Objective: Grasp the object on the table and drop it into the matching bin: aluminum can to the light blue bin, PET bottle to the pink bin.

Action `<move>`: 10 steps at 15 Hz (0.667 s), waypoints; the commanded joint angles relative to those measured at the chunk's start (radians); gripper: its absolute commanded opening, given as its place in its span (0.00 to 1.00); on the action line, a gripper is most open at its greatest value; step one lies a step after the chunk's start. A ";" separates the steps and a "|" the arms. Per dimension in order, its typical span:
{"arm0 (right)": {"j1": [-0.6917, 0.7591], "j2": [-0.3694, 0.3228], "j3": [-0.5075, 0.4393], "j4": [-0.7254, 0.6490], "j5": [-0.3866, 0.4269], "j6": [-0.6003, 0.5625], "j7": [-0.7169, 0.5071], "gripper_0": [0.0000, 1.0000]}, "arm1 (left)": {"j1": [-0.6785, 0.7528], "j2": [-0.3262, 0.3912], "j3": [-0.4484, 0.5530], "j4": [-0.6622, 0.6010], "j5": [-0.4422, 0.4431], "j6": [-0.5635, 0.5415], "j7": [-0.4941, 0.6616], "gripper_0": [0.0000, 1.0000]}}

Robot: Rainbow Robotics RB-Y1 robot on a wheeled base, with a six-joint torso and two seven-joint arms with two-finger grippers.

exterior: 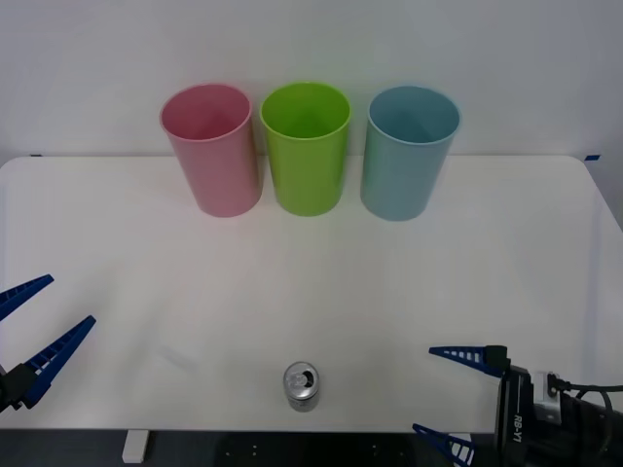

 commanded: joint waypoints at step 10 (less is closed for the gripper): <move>-0.046 0.069 0.259 0.000 -0.001 0.258 0.063 1.00 | 0.000 0.000 0.000 0.000 0.000 0.000 0.000 1.00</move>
